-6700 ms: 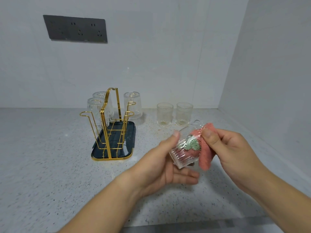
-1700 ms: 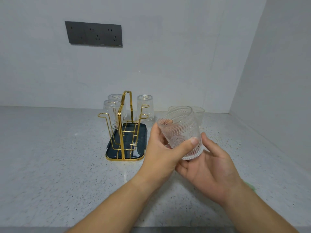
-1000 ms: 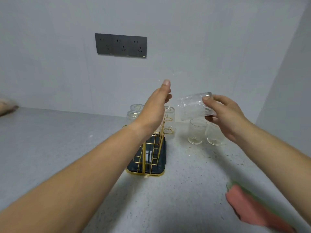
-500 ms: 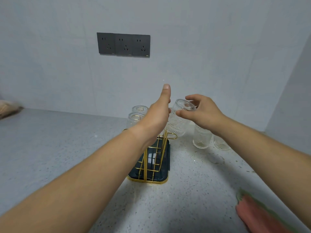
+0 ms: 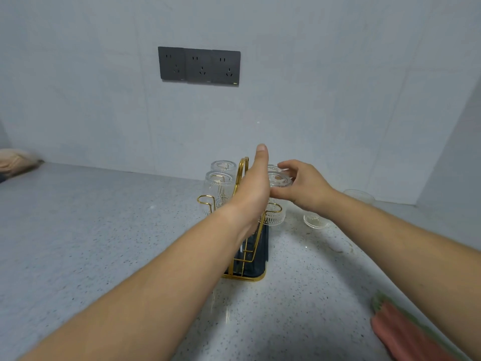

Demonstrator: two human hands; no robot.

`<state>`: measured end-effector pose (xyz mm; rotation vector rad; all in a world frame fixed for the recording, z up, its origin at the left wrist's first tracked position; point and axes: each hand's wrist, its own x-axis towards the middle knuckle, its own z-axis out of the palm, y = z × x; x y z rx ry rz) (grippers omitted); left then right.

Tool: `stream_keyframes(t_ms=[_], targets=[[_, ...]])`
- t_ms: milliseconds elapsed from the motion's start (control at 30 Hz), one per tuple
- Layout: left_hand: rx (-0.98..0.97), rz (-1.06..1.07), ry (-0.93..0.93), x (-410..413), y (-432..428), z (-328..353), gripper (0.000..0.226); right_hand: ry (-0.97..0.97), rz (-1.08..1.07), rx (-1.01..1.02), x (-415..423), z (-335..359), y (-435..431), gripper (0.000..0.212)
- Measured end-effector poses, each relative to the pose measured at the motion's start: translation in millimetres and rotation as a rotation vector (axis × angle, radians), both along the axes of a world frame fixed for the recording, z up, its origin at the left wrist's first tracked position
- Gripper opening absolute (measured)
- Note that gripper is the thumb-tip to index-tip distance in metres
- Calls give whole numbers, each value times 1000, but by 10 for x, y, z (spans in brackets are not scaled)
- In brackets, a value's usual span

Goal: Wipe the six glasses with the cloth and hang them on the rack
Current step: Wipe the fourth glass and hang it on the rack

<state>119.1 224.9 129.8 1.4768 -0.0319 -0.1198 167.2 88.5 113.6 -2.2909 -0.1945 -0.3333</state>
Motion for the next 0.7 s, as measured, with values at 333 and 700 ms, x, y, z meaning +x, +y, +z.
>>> stream_keyframes(t_ms=[333, 700], targets=[[9, 11, 28, 103, -72, -121, 66, 8, -12, 0, 82, -143, -34, 88], [25, 13, -21, 220, -122, -295, 123, -2, -31, 51, 100, -261, -70, 85]])
